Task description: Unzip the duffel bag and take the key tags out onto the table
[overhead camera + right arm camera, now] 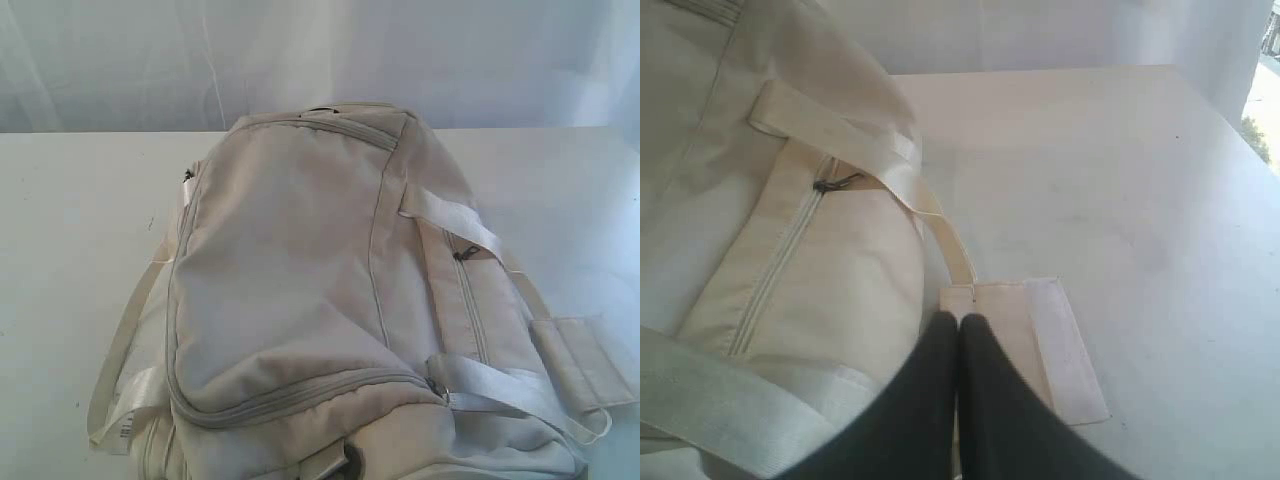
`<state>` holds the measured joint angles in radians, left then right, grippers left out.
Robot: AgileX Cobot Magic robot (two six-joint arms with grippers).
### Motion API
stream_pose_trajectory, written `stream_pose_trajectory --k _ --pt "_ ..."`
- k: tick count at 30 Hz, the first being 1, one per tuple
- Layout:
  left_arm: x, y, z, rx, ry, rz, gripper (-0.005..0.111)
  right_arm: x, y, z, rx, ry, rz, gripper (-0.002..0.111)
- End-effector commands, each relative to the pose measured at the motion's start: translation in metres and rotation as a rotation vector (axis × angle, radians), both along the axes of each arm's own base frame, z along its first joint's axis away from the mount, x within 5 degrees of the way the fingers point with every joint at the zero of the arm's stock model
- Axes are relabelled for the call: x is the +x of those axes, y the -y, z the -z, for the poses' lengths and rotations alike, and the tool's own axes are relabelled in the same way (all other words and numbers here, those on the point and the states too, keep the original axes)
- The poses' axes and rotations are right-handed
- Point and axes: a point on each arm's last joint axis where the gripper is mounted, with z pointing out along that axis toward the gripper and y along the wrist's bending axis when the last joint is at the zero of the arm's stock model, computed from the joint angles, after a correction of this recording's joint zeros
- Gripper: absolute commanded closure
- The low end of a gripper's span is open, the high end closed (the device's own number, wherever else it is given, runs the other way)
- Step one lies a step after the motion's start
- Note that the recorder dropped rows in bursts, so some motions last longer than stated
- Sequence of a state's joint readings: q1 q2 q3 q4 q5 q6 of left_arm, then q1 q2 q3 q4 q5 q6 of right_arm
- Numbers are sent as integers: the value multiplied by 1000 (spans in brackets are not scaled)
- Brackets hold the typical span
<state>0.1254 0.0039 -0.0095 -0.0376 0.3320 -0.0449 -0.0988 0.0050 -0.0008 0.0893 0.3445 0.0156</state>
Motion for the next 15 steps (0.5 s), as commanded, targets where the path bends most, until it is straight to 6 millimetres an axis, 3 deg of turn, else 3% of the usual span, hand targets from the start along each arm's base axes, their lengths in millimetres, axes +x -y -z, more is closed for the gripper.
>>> stream_pose_trajectory --k 1,10,15 --pt "2 -1 -2 -1 59 -9 107 0 0 0 -3 9 4 108" --pt "9 -5 -33 40 402 -47 107 2 2 -15 -18 172 18 108" --pt "9 -6 -39 47 466 -54 107 2 3 -26 -28 288 28 108"
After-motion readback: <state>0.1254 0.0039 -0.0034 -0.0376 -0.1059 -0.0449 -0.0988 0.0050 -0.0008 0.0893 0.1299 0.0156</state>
